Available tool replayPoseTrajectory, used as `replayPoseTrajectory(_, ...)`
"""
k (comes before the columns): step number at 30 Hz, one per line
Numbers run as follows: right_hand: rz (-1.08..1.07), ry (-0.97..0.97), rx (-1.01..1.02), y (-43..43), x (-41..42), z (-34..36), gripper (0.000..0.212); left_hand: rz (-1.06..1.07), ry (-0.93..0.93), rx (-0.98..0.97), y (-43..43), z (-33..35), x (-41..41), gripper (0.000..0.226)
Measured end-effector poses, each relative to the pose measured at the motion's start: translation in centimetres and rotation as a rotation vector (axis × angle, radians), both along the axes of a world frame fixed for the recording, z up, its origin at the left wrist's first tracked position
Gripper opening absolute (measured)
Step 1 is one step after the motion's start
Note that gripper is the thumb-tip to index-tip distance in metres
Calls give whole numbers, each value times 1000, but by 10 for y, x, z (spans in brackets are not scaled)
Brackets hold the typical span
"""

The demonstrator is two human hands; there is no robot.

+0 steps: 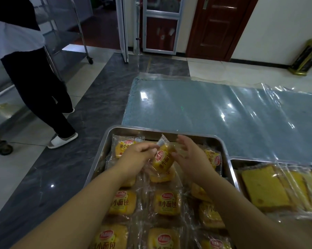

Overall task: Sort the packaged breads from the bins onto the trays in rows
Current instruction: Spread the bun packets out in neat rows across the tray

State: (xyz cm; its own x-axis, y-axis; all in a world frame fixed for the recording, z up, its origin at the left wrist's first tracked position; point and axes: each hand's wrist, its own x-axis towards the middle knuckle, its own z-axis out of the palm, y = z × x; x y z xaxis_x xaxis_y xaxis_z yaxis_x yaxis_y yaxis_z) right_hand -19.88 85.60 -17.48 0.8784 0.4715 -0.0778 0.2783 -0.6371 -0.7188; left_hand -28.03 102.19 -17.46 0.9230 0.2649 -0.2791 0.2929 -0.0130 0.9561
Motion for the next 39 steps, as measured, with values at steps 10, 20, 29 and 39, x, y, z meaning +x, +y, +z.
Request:
replayPoseTrajectory(10, -122, 192, -27, 1, 11, -10, 9, 157, -120, 557, -2, -2, 17, 36)
replayPoseTrajectory(20, -305, -218, -416, -61, 18, -7, 34, -166, -72, 1004, -30, -31, 9, 38)
replayPoseTrajectory(29, -152, -251, -678, -46, 21, -18, 47, -317, 59, 1161, -41, -44, 11, 53)
replayPoseTrajectory(39, 81, -327, -496, -54, 13, -20, 25, -314, 81, 1139, -39, -45, 9, 53)
